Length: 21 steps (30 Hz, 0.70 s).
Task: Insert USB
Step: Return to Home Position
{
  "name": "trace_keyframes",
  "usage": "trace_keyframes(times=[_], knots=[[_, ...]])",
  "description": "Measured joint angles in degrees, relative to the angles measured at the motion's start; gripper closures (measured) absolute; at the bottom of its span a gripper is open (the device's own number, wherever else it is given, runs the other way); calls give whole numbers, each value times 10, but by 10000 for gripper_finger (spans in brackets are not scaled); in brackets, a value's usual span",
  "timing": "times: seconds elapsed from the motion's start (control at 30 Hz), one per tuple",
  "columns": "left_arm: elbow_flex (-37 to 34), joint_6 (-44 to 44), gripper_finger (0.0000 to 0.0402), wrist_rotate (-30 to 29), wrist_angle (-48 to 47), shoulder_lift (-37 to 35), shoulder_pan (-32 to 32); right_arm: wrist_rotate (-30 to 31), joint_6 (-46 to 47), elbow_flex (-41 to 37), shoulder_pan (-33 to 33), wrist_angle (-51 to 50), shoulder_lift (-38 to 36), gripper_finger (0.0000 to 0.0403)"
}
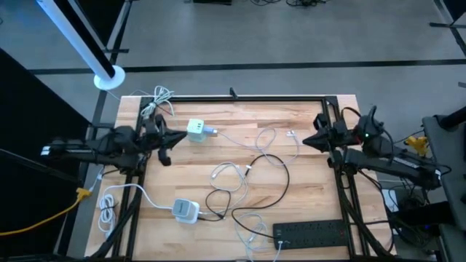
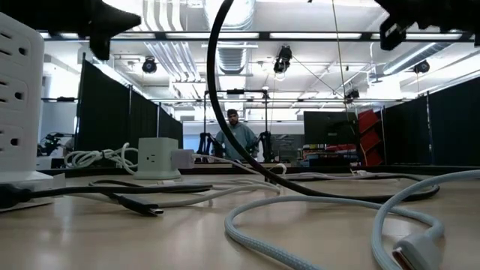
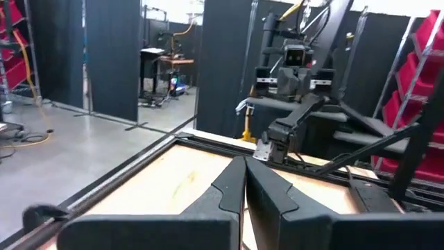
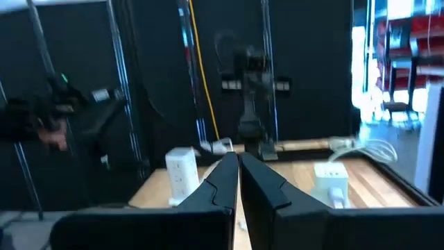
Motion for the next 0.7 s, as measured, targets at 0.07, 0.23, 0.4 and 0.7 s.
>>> trace_keyframes(times=[0.07, 0.23, 0.4, 0.7], knots=[[-38, -3, 402, 1, -1, -46, 0, 1, 22, -38, 0, 50, -18, 403], [-119, -19, 402, 37, -2, -143, 0, 5, 57, -109, 0, 123, -52, 403], [-187, -33, 402, 53, -42, -212, 1, 16, 94, -160, 0, 133, -59, 403], [-187, -29, 401, 67, -38, -211, 2, 55, 95, -178, 0, 172, -59, 403]])
